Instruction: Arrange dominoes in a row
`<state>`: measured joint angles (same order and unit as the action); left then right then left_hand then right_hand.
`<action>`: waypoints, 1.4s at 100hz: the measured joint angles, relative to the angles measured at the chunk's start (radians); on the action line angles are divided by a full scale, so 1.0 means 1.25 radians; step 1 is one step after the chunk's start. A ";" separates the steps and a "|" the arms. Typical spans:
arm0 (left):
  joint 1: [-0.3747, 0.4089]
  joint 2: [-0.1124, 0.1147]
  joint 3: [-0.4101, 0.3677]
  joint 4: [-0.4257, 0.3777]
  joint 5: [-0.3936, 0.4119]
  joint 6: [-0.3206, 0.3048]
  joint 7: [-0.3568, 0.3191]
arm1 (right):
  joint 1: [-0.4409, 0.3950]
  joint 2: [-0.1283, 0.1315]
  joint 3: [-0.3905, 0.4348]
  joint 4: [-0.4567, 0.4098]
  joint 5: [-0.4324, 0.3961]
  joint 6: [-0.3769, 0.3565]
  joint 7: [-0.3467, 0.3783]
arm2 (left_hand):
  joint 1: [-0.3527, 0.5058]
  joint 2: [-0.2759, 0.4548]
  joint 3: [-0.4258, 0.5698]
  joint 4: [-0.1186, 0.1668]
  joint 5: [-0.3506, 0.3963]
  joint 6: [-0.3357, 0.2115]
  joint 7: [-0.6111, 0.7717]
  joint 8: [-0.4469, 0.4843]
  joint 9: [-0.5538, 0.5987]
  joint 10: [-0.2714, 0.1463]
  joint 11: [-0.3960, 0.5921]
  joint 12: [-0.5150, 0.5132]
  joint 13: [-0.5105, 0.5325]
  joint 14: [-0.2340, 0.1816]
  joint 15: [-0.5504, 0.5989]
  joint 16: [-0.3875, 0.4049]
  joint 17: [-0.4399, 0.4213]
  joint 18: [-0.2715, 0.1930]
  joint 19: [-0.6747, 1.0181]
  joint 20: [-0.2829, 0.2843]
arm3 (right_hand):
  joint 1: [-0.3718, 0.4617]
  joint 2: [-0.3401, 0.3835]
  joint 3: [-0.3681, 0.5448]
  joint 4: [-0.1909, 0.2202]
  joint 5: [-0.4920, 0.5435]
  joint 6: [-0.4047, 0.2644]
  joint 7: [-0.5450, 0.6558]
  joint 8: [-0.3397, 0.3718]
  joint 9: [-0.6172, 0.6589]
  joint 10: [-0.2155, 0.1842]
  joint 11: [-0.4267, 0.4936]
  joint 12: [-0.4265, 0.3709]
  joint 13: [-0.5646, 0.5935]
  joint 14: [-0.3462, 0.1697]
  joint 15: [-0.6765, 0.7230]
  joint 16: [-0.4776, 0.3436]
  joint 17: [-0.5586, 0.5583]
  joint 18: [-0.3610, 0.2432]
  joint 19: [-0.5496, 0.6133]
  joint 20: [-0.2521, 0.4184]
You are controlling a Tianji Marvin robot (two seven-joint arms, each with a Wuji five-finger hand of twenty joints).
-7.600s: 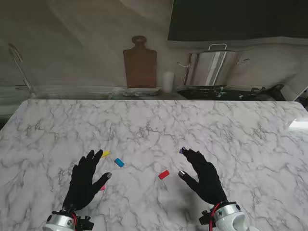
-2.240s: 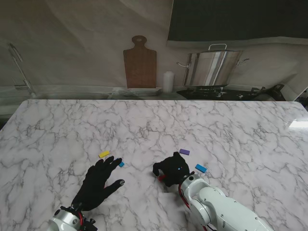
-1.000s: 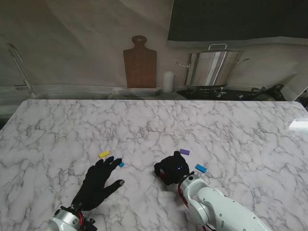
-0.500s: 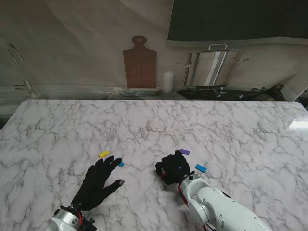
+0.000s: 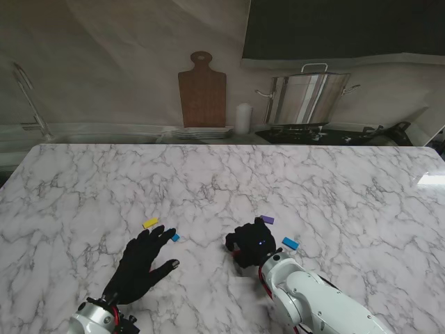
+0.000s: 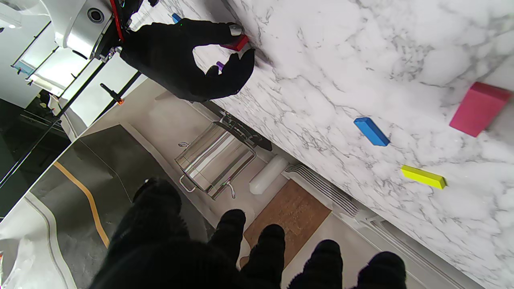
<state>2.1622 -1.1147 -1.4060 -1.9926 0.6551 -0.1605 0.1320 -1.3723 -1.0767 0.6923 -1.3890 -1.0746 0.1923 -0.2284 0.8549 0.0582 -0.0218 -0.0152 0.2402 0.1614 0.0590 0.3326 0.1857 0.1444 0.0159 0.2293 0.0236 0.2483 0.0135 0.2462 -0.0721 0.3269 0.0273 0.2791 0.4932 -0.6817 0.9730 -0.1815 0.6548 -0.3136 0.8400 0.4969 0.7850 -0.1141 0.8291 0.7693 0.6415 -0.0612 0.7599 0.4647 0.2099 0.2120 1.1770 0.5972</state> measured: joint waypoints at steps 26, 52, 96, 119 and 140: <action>0.000 0.000 0.000 0.000 0.000 0.000 0.000 | -0.001 0.001 0.002 -0.006 -0.004 0.014 0.009 | 0.000 0.000 0.000 0.000 0.000 0.000 0.000 0.000 0.000 0.000 0.000 0.000 0.000 0.000 0.000 0.000 0.000 0.000 0.000 0.000 | 0.026 0.000 -0.007 0.000 0.025 -0.009 0.070 0.000 0.001 0.001 0.001 0.005 0.000 0.000 0.000 0.008 0.000 0.000 0.000 0.008; 0.000 0.000 0.000 0.000 0.000 0.000 0.000 | -0.001 0.001 -0.001 -0.008 -0.005 0.019 0.006 | 0.000 0.000 0.000 0.000 0.000 0.000 0.000 0.000 0.000 0.000 0.000 0.000 0.000 0.000 0.000 0.000 0.000 0.000 0.000 0.001 | 0.062 -0.003 -0.006 -0.005 0.081 -0.023 0.078 -0.015 0.013 0.001 0.002 0.015 0.001 0.000 0.007 0.008 0.000 0.000 0.000 0.009; 0.001 0.000 0.002 0.001 -0.001 0.000 0.002 | -0.054 -0.007 0.052 -0.034 -0.002 0.017 -0.070 | 0.000 0.000 0.000 0.000 0.000 0.000 0.000 0.000 0.000 0.000 0.000 0.000 0.000 0.000 0.000 0.000 0.000 0.000 0.000 0.003 | 0.066 -0.012 -0.020 -0.011 0.092 -0.038 0.078 -0.015 -0.031 0.016 0.062 0.087 -0.059 0.001 0.051 0.030 -0.021 -0.006 0.001 0.022; 0.000 0.000 0.003 0.002 -0.001 0.000 0.002 | -0.055 -0.010 0.056 -0.036 -0.003 0.015 -0.083 | 0.000 0.000 0.000 0.000 0.000 0.003 0.000 0.000 0.000 0.000 0.000 0.000 0.000 0.000 0.000 0.000 0.000 0.000 0.000 0.003 | 0.066 -0.012 -0.020 -0.011 0.092 -0.040 0.078 -0.015 0.019 -0.010 0.173 0.161 -0.027 0.001 0.155 0.079 -0.009 -0.008 0.010 0.033; 0.000 0.000 0.004 0.002 -0.001 0.000 0.002 | -0.065 -0.016 0.075 -0.036 0.015 -0.004 -0.097 | 0.000 0.000 0.000 0.000 0.000 0.003 0.000 0.000 0.000 0.000 0.000 0.000 0.000 0.000 0.000 0.000 0.000 0.000 0.000 0.003 | 0.066 -0.012 -0.020 -0.011 0.091 -0.050 0.078 -0.005 0.197 -0.031 -0.014 0.050 0.056 0.001 0.087 0.046 0.024 -0.007 0.011 0.032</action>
<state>2.1622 -1.1146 -1.4011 -1.9897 0.6537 -0.1603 0.1341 -1.4530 -1.0969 0.7863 -1.4345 -1.0558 0.1870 -0.3502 0.8549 0.0581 -0.0218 -0.0152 0.2402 0.1656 0.0591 0.3326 0.1858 0.1445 0.0159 0.2293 0.0236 0.2483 0.0135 0.2463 -0.0721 0.3269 0.0273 0.2831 0.5754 -0.6972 0.9483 -0.1959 0.7687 -0.3767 0.9380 0.4906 1.0310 -0.1526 0.8111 0.8320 0.7109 -0.0605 0.8689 0.5224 0.2396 0.2032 1.1905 0.6367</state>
